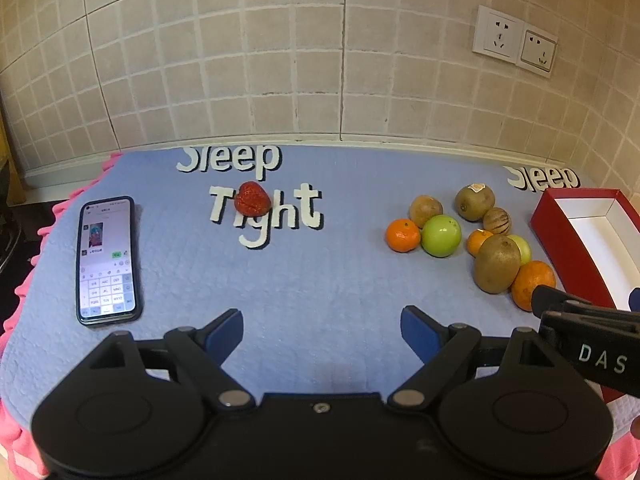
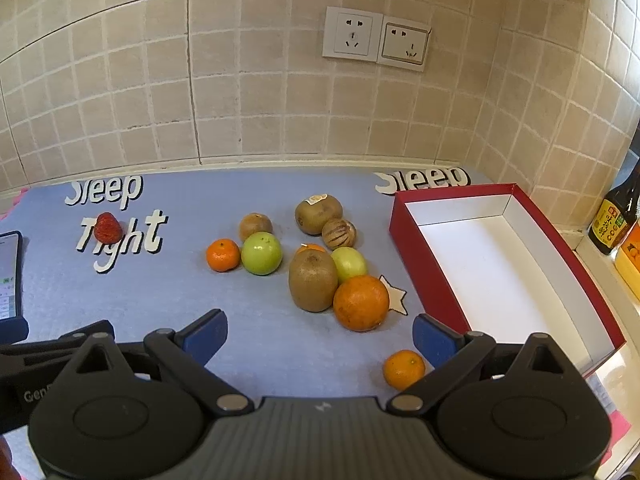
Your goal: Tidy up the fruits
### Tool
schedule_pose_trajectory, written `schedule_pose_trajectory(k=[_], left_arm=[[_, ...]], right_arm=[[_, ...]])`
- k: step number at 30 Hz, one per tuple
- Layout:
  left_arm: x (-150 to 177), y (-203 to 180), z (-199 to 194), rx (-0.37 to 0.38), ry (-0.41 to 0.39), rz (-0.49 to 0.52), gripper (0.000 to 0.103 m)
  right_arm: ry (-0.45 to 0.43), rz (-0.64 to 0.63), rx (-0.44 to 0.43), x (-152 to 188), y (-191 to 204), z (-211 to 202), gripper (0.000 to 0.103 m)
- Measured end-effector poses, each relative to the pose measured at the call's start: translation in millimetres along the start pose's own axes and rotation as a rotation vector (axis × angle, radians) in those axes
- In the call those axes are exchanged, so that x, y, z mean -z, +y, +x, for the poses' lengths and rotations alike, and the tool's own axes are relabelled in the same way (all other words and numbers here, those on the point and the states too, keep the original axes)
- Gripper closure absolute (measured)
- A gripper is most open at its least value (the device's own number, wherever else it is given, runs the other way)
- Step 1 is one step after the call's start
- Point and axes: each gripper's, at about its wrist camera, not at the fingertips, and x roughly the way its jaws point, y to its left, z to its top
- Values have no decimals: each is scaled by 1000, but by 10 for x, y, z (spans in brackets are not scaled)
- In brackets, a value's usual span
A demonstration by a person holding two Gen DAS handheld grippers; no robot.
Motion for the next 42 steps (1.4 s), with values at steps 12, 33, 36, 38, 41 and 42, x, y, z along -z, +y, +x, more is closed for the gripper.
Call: schedule_pose_trajectory(k=[12,33,36,38,41,42], left_arm=[[29,-19,5,-13,14,0,1],[61,-15,50,-13,25,-3,1],[60,-19,66,-11,27,-1,1],[53,-29,80,-11,28,1,1],[53,-31,94,-9,29,2,1],[54,-31,98,-9,30,2,1]], right_arm=[[-2,4,-19,34,23,-7,3],[7,9,-28,54,-6,-1,3],[10,12,-28,56,-15,12,3],[10,12,-27,52,-13,21,3],[13,13,-25,48,-22,30,3],[13,14,-25,51,-28,32,3]])
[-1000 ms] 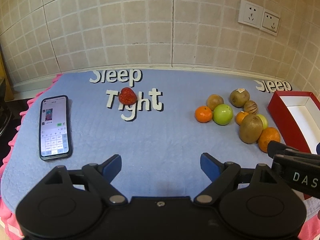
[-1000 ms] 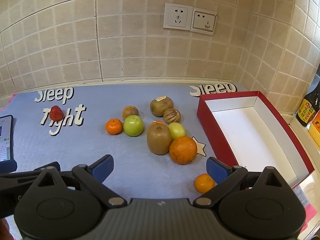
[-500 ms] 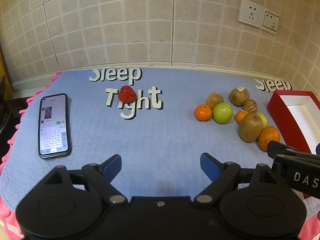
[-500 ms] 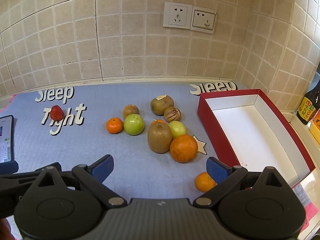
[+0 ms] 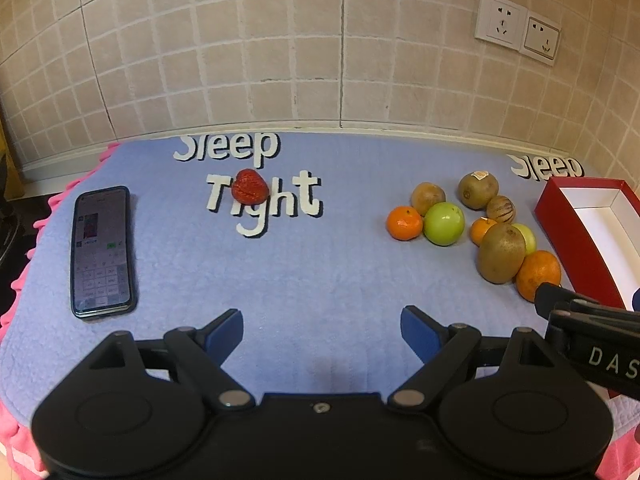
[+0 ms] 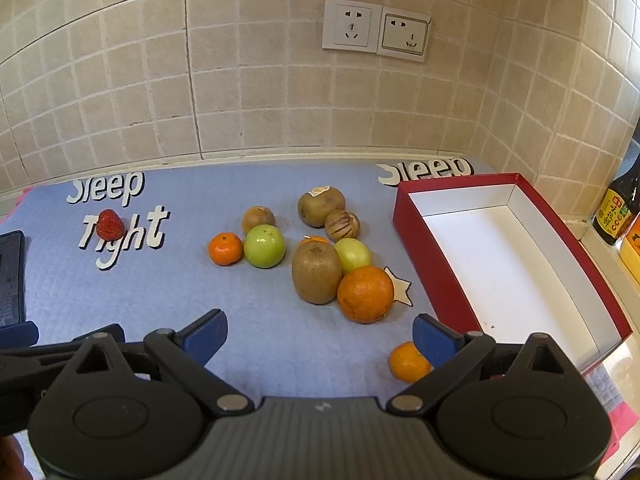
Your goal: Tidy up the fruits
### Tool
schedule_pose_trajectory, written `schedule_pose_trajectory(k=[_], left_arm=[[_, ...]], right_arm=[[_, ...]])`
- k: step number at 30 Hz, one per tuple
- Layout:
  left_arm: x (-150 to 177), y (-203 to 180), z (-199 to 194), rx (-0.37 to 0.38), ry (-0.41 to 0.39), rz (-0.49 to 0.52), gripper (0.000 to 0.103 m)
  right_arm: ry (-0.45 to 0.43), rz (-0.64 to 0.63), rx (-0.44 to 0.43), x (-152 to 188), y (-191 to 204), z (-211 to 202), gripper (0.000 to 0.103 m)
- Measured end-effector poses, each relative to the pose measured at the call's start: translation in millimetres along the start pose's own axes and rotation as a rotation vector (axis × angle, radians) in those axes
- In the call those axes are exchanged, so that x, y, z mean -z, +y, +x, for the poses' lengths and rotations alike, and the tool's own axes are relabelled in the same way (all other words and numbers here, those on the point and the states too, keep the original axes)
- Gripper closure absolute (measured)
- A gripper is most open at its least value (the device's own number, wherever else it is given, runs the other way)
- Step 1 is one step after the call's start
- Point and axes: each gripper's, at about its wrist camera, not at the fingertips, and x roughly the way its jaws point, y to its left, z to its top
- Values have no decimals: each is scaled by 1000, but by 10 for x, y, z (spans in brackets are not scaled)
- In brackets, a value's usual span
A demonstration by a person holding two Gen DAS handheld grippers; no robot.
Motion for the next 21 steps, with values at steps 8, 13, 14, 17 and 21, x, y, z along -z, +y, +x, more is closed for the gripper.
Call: schedule_pose_trajectory(k=[8,13,14,17,21], left_arm=[[-12,0,51,15,21,-6,1],[-16,9,81,15,17,-6,1],[-23,27,95,22,21,-11,1],[-65,82,139,39,32,-23,1],[-122,193,242,49,46,-35,1]], right_arm=[[6,1,3,-15,-4,38,3],[11,-4,18,-31,47,57,3],[13,-5,22,-38,65,58,3],[17,-12,37,-70,133,70,3],[29,-27,51,-112,258,111,3]])
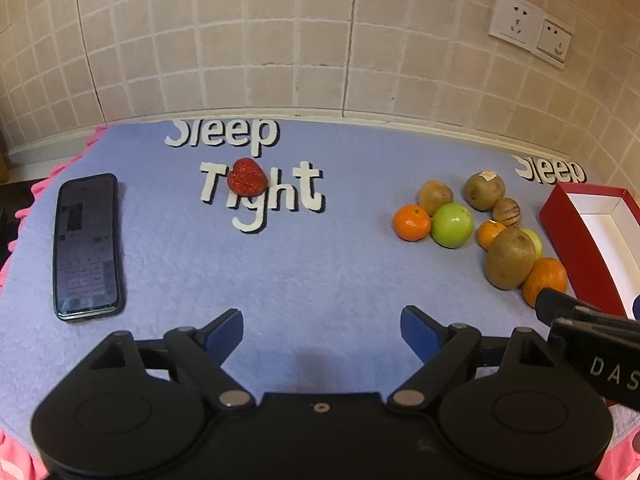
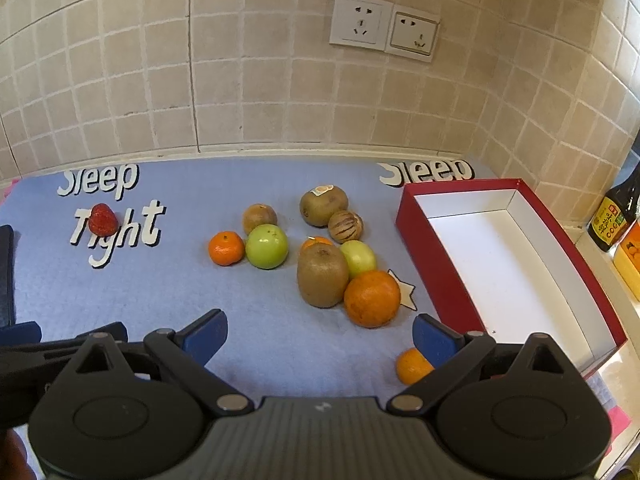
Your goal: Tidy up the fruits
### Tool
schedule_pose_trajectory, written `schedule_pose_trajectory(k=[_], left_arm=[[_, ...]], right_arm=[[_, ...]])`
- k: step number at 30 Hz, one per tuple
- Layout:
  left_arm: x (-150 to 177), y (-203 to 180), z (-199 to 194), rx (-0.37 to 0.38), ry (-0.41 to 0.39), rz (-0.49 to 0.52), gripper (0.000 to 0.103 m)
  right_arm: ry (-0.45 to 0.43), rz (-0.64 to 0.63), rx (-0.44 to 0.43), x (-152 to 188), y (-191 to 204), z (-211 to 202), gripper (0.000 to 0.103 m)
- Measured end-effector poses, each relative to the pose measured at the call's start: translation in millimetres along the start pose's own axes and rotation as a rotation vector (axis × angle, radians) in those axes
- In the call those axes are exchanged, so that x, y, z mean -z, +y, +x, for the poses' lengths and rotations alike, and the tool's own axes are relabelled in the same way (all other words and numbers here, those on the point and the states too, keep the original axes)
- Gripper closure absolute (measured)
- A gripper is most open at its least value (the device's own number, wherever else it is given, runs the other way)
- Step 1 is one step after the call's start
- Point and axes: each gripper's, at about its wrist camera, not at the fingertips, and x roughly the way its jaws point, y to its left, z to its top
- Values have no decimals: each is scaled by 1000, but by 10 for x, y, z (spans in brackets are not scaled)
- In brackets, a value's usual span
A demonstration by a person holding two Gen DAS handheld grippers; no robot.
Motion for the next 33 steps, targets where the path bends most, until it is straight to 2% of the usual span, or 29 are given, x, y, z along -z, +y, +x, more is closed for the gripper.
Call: schedule_pose_trajectory(k=[4,8,12,15,19,23,25,28,33], left_arm=[[-70,112,107,21,17,-1,1],[-217,281,180,1,-10,11,1],[-569,562,282,-36,-76,20,1],[-863,714,504,-43,-79,31,1],[-1160,857,944,-7,-27,19,1],[-1278,909,1310,-7,19,12,1],[-1282,924,1442,0,31,5,1],[-1264,942,1592,11,46,4,1],[-1264,905,1736,15,27,22,1]], right_arm=[[12,-16,4,-43,121,66,3],[-18,13,-40,-155,126,106,3],[-75,43,-63,-370,47,186,3],[-93,59,-54,-554,-15,374,3],[-21,97,-184,-668,18,708,10],[78,121,-331,-612,253,1018,15],[118,110,-332,-560,415,1212,20],[138,81,-261,-528,611,1444,26],[159,170,-276,-561,596,1730,26]])
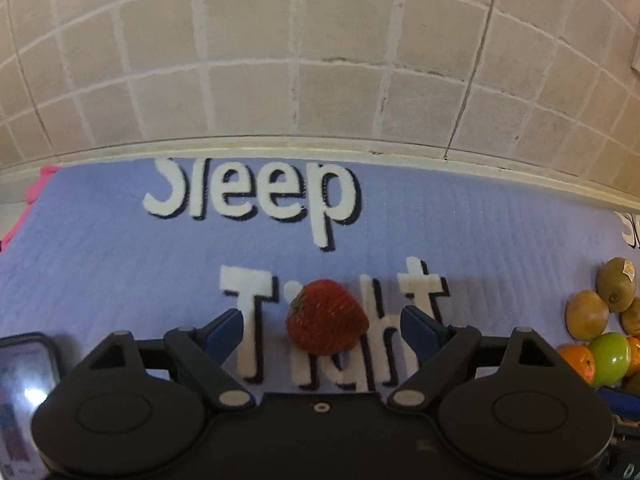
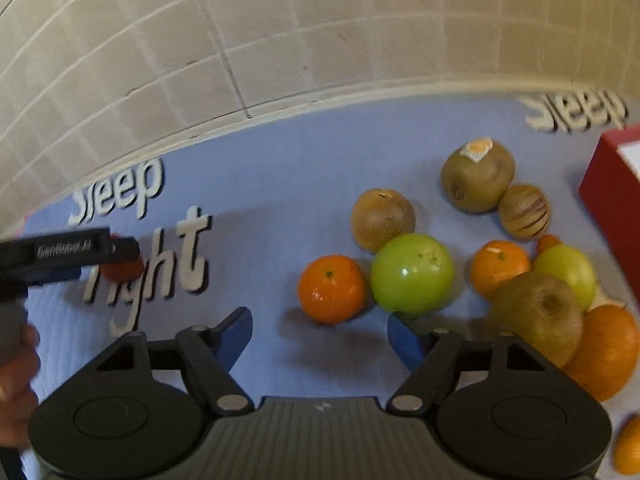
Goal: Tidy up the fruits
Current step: 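Grasp the strawberry with the left tool while the right tool grasps a mandarin, then carry strawberry and mandarin into the red box and open both tools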
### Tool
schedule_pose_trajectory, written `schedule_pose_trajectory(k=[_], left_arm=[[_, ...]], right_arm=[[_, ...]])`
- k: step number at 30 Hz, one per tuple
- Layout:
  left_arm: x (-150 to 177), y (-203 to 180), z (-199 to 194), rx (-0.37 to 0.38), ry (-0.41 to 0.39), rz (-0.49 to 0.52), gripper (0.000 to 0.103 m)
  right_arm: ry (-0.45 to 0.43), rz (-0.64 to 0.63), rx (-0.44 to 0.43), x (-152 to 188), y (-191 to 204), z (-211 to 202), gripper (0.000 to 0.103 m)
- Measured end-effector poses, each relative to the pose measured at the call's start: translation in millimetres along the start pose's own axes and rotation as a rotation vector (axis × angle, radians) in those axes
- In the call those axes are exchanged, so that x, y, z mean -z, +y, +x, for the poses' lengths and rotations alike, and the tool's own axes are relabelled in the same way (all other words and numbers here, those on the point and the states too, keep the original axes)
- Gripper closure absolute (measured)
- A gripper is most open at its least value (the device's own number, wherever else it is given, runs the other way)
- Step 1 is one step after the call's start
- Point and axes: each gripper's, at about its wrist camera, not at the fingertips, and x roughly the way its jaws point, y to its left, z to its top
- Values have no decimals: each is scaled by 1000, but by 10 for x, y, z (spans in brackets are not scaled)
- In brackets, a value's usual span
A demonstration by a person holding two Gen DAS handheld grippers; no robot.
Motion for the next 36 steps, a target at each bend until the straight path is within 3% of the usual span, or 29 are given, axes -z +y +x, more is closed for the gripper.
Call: schedule_pose_trajectory(k=[6,8,11,15,19,23,25,29,36], left_arm=[[7,-131,172,-13,-7,60,18],[19,-136,207,-15,2,56,33],[38,-133,221,-53,-12,65,45],[43,-67,188,-30,-15,46,45],[71,-64,72,-22,-22,39,46],[150,-109,-349,4,-90,68,46],[254,-195,-612,38,-124,119,46],[531,-460,-1127,205,-174,223,46],[635,-1382,-1668,464,-273,356,46]], right_arm=[[-24,45,7,-34,-44,177,27],[-26,63,6,-56,-60,207,30],[-39,76,14,-73,-71,223,37],[-49,83,39,-77,-92,225,58],[-57,67,33,-76,-104,173,61],[-97,63,-15,-65,-96,-108,61],[-156,50,-21,-60,-126,-360,61],[-297,70,29,-59,-404,-954,61],[-437,192,161,32,-1179,-1799,61]])
